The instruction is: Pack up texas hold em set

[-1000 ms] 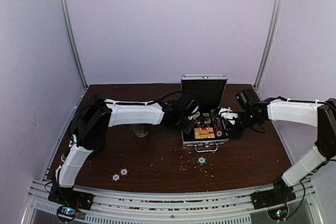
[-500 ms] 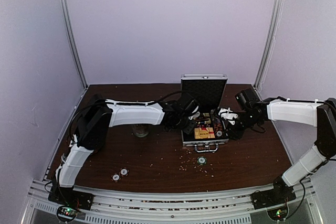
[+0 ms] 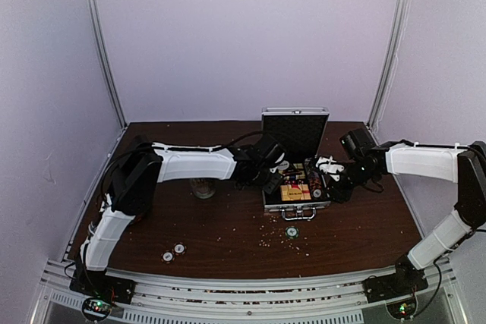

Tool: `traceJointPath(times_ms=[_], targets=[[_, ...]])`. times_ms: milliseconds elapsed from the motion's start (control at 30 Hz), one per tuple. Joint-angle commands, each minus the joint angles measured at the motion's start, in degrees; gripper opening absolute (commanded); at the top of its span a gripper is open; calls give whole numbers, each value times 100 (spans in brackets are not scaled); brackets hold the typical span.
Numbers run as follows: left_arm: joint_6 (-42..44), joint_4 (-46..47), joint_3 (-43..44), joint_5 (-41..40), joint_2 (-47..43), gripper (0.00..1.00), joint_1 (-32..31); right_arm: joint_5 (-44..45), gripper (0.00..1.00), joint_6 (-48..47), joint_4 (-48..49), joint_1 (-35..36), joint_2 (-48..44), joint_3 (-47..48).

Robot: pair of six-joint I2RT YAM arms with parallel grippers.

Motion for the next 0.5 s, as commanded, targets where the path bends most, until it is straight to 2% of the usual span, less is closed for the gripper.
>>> traceJointPath(times_ms=[0,200,467], targets=[[204,-71,-2,210,-263,57,68,79,53,-84,-131,48,97,163],[283,-221,-185,525,-672,59,39,64,53,-89,-143,57,77,169],[246,-629,-1171,629,-1884,60,-109,30,54,-89,-154,74,49,180]])
